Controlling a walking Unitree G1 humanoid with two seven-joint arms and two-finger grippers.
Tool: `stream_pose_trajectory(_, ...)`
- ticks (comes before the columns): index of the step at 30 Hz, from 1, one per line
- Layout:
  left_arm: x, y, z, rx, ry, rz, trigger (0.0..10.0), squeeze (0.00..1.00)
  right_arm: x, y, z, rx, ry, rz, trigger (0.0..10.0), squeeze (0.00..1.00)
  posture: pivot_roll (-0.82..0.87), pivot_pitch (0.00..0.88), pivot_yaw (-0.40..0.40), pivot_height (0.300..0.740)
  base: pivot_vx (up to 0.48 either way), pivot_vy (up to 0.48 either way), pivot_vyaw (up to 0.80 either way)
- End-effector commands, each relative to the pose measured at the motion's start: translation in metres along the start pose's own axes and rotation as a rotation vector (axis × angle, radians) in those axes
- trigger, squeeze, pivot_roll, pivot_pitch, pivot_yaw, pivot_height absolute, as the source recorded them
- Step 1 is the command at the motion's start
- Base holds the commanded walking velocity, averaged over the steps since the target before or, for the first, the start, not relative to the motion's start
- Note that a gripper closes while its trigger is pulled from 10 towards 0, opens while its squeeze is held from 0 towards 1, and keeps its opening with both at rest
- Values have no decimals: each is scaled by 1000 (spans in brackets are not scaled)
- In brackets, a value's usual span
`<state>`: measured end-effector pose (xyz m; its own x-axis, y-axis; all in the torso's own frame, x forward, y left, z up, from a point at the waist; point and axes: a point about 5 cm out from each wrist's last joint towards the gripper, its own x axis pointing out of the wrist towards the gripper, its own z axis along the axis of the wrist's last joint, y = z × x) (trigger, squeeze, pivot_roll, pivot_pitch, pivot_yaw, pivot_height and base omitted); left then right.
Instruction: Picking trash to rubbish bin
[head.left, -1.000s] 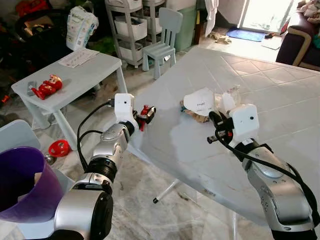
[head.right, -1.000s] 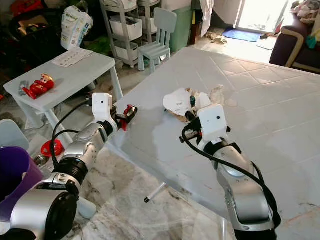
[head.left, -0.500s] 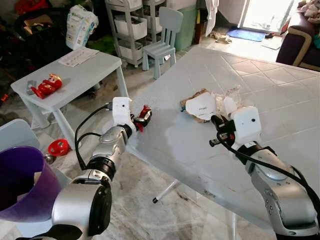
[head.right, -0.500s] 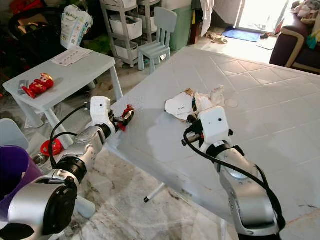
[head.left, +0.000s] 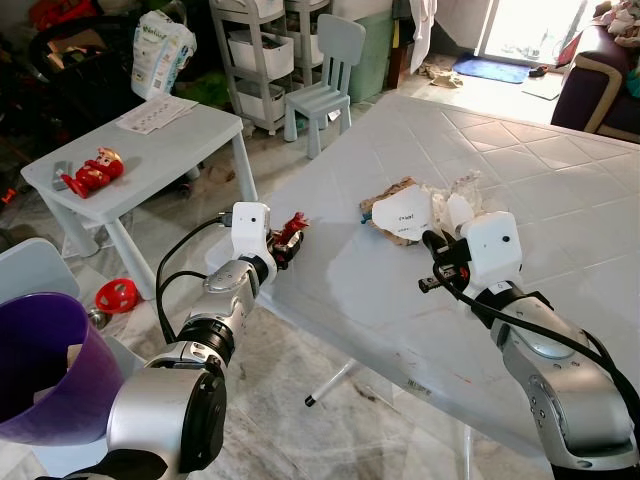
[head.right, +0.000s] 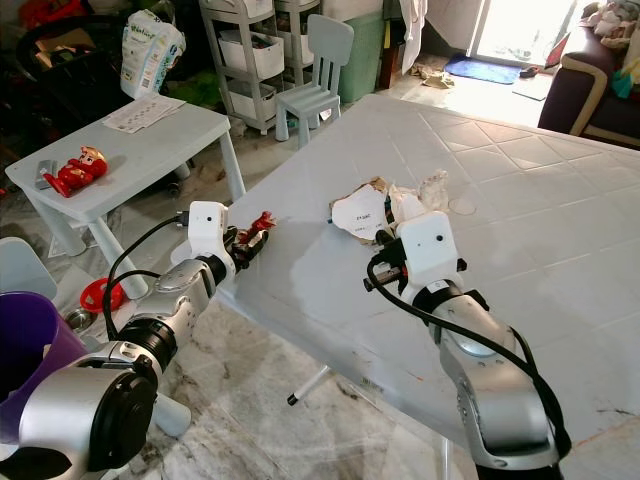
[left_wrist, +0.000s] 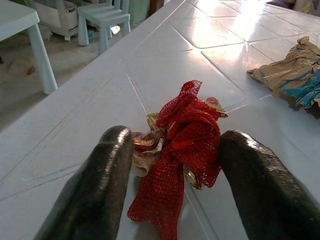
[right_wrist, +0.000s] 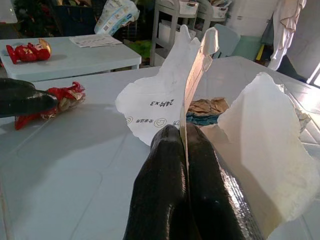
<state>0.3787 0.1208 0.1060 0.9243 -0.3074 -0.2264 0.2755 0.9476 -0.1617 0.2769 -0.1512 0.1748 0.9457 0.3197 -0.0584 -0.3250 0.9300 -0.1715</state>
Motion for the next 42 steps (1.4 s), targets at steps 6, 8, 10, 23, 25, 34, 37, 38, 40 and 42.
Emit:
stream_pose_trajectory(6, 0, 0, 1, 26, 4, -8, 0, 0, 1, -1, 7, -17, -23, -8, 10000, 0, -259, 0, 11, 740, 0, 0, 0)
stream_pose_trajectory(8, 0, 0, 0, 27, 6, -7, 0, 0, 1, -1, 7, -17, -22, -7, 10000, 0, -258, 0, 11, 740, 0, 0, 0)
stream_pose_trajectory(10, 0, 0, -1, 26, 9, -7, 0, 0, 1, -1, 7, -17, -22, -6, 10000, 0, -258, 0, 11, 740, 0, 0, 0)
stream_pose_trajectory(23, 0, -1, -2, 23, 5, -7, 0, 0, 4, -2, 7, -22, -25, -5, 10000, 0, -255, 0, 12, 740, 0, 0, 0)
stream_pose_trajectory(25, 0, -1, -2, 25, 3, -6, 0, 0, 4, -2, 7, -22, -25, -5, 10000, 0, -254, 0, 12, 740, 0, 0, 0)
stream_pose_trajectory(34, -3, -2, -4, 49, -58, 13, 0, 0, 9, -2, 7, -23, -32, -9, 10000, 0, -235, 0, 15, 740, 0, 0, 0)
stream_pose_trajectory(37, -3, -2, 2, 83, -118, 31, 0, 0, 11, -2, 8, -22, -37, -11, 10000, 0, -221, 0, 14, 740, 0, 0, 0)
stream_pose_trajectory(38, -4, -2, 4, 97, -141, 41, 0, 0, 11, -2, 8, -21, -39, -12, 10000, 0, -218, 0, 14, 740, 0, 0, 0)
stream_pose_trajectory(40, -5, -1, 10, 131, -191, 63, 0, 0, 13, -2, 8, -19, -44, -15, 10000, 0, -205, 0, 13, 740, 0, 0, 0)
stream_pose_trajectory(42, -8, 0, 15, 168, -241, 86, 0, 0, 15, -2, 8, -16, -50, -16, 10000, 0, -187, 0, 12, 740, 0, 0, 0)
